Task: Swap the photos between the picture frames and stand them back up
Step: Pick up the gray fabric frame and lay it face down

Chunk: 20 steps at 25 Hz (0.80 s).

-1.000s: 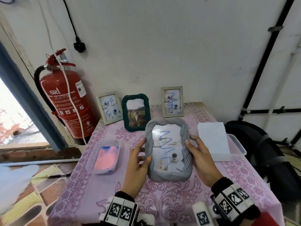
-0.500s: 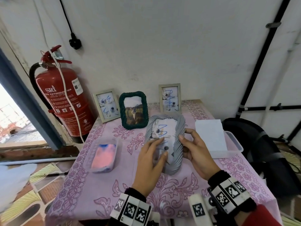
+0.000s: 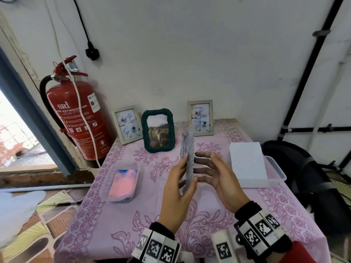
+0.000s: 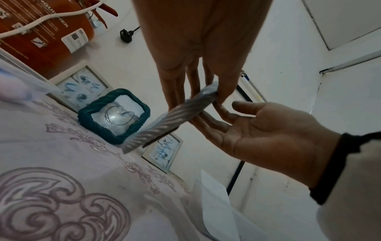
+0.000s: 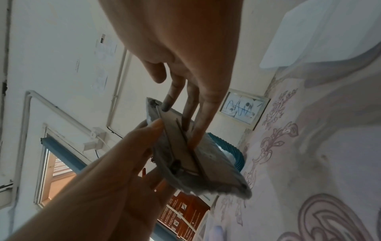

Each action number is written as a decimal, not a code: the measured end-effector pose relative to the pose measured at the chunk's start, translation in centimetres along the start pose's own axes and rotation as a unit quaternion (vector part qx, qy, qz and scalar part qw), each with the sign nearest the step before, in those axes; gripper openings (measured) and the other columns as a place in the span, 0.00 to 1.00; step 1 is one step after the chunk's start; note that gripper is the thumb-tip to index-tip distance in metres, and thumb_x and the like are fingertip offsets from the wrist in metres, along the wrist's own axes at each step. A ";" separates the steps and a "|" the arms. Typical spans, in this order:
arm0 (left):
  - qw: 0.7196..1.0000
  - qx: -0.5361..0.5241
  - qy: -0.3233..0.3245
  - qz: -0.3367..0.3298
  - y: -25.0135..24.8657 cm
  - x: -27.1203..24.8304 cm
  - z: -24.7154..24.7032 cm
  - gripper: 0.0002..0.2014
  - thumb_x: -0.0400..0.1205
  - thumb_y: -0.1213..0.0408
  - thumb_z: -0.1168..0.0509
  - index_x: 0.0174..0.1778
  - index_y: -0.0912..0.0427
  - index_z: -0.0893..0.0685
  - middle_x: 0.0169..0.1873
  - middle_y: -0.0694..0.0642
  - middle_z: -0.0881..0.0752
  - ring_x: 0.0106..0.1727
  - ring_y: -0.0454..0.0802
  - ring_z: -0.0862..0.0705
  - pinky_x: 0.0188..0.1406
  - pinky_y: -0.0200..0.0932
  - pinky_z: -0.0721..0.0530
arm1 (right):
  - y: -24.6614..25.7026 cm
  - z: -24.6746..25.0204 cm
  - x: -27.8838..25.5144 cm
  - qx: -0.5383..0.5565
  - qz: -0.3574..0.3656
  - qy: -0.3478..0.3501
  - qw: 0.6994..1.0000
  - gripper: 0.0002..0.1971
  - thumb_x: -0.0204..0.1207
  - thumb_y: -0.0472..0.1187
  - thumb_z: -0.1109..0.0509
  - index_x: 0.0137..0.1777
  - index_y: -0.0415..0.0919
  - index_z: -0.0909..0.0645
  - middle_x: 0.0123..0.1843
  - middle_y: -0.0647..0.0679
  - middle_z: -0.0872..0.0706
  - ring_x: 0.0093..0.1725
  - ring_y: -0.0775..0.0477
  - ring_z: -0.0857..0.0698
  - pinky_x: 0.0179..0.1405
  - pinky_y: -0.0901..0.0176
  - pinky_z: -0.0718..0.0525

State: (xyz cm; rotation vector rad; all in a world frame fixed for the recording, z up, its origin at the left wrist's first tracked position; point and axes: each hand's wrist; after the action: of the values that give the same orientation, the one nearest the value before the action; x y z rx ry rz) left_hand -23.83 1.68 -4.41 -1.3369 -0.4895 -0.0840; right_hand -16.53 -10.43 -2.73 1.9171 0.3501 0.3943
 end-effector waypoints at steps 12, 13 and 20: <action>0.974 -0.202 -0.083 0.058 1.1 0.2 4.0 0.20 0.86 0.64 0.47 0.74 0.45 0.30 0.66 0.54 0.18 0.67 0.52 0.18 0.65 0.53 0.18 | -2.9 1.4 -0.2 -0.195 -0.020 -0.100 0.976 0.20 0.81 0.32 0.37 0.71 0.44 0.28 0.56 0.47 0.20 0.53 0.47 0.20 0.44 0.64 0.19; 0.971 -0.210 -0.090 0.069 1.6 0.1 4.1 0.20 0.86 0.62 0.46 0.73 0.43 0.30 0.66 0.52 0.18 0.66 0.51 0.18 0.65 0.53 0.18 | -3.2 1.5 -0.4 -0.188 -0.032 -0.096 0.977 0.19 0.81 0.32 0.38 0.71 0.42 0.27 0.50 0.48 0.20 0.49 0.47 0.19 0.39 0.64 0.20; 0.974 -0.141 -0.096 0.149 4.9 -0.7 4.3 0.17 0.85 0.66 0.42 0.69 0.51 0.24 0.57 0.51 0.13 0.57 0.46 0.13 0.51 0.41 0.13 | -4.7 2.8 -1.1 -0.205 -0.046 -0.103 0.972 0.16 0.81 0.28 0.39 0.66 0.39 0.22 0.42 0.46 0.24 0.43 0.43 0.20 0.33 0.63 0.19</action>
State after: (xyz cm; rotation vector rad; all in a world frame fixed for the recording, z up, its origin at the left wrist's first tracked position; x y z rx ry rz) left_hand -24.07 6.83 -8.52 -1.6951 -0.4452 0.2348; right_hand -16.56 -11.52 -8.18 1.5145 0.1999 0.1839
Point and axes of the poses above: each hand's wrist, its own x-axis towards the middle knuckle, its own z-axis out of the back of the hand, y = z × x
